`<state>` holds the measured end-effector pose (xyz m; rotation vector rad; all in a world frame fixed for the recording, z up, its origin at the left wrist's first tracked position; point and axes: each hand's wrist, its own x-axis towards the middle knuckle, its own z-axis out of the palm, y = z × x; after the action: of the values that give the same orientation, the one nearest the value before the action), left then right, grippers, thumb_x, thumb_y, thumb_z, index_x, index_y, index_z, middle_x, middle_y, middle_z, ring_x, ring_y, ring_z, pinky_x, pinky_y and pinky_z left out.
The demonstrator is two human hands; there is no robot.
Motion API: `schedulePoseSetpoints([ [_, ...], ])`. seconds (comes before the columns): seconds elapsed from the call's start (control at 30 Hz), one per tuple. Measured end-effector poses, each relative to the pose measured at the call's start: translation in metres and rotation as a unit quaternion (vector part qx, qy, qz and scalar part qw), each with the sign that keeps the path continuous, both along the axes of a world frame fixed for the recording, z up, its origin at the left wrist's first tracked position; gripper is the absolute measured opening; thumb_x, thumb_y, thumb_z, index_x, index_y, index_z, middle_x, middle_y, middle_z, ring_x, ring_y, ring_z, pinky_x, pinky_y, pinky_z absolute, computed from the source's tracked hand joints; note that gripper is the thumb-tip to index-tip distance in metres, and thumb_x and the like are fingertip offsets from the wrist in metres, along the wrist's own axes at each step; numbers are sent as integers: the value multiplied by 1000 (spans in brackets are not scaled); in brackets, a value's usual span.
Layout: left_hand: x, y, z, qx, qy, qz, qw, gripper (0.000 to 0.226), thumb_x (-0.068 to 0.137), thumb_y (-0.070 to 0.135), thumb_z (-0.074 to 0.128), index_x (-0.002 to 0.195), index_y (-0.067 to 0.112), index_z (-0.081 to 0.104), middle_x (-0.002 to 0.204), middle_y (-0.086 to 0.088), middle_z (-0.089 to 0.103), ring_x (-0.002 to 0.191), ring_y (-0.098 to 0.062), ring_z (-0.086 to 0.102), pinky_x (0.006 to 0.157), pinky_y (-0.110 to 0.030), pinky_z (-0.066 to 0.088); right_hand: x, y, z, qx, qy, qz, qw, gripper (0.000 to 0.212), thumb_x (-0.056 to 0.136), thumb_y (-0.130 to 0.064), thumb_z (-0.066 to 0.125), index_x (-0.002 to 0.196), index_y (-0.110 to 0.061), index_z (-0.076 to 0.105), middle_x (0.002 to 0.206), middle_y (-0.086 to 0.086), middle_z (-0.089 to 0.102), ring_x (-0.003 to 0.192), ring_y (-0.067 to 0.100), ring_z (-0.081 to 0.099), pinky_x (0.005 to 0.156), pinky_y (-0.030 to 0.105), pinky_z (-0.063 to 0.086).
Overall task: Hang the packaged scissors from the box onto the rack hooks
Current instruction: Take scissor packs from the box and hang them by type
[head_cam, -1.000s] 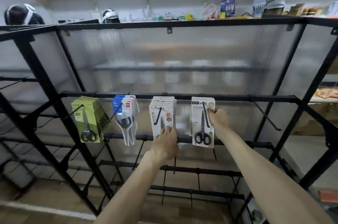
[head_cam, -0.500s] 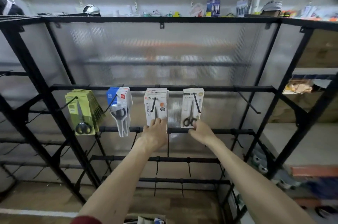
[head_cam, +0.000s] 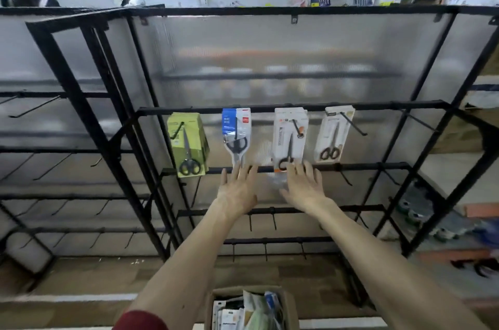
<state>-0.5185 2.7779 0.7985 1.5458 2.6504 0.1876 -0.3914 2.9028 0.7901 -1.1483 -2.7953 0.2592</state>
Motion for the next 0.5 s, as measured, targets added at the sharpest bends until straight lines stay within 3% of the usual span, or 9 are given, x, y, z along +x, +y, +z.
schedulePoseSetpoints([
  [0.07, -10, -26, -13, -37, -4, -2, 999, 84, 97, 19, 58, 161, 21, 4, 170, -4, -4, 157, -26, -10, 125, -58, 0, -7, -31, -15, 27, -31, 16, 999, 80, 92, -28, 57, 156, -17, 10, 165, 10, 5, 151, 34, 1, 121, 56, 9],
  [0.17, -21, -53, -29, -39, 11, -3, 999, 88, 96, 16, 56, 161, 25, -3, 170, -4, -4, 156, -29, -12, 123, -60, -2, -12, -56, -29, 64, -49, 20, 997, 76, 94, -21, 49, 157, -15, 8, 166, 12, -2, 151, 37, -2, 121, 57, 4],
  [0.27, -27, -69, -41, -58, -10, -3, 998, 88, 96, 17, 55, 161, 26, -4, 170, -6, -2, 156, -29, -9, 125, -59, -1, -14, -69, -37, 57, -50, 18, 997, 77, 94, -17, 48, 158, -16, 6, 165, 11, 6, 151, 35, 3, 122, 55, 8],
  [0.37, -21, -77, -66, -43, -18, 7, 999, 84, 95, 15, 56, 161, 22, 6, 168, -8, 8, 156, -30, -1, 125, -59, 7, -8, -81, -59, 45, -9, 18, 999, 67, 95, -16, 47, 156, -14, 19, 162, 13, 19, 149, 33, 16, 121, 52, 17],
  [0.5, -15, -83, -141, -77, -31, -7, 997, 81, 96, 16, 55, 161, 20, 7, 169, -6, 5, 156, -28, -1, 124, -59, 11, -1, -89, -131, 37, -11, 28, 999, 61, 95, -17, 50, 152, -8, 28, 158, 16, 29, 145, 35, 27, 117, 51, 26],
])
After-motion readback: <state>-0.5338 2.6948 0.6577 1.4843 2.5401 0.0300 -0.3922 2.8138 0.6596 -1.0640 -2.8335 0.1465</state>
